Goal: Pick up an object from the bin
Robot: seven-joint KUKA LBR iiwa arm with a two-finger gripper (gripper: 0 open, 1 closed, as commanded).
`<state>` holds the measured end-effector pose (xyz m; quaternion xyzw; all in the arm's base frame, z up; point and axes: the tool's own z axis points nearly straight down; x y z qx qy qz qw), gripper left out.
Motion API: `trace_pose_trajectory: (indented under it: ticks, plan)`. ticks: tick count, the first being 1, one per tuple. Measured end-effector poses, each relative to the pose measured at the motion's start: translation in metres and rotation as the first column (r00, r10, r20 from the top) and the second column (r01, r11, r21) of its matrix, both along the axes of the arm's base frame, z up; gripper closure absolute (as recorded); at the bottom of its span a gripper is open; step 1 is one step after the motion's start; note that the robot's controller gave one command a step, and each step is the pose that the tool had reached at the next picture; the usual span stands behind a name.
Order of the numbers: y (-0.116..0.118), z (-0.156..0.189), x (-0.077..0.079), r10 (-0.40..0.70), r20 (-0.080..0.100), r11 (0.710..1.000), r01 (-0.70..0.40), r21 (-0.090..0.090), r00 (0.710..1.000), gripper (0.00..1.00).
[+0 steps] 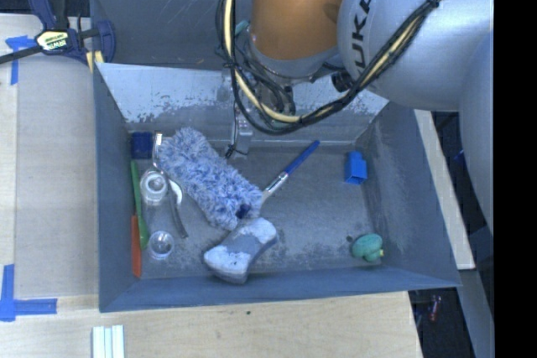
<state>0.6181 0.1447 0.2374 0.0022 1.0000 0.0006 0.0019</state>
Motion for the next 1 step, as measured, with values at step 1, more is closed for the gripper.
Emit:
trace_pose_trajectory:
  ticks: [1]
  plan:
    - [0.0, -0.0001, -0.0001, 0.0, 0.0, 1.0, 0.0, 0.0, 1.0, 0.0]
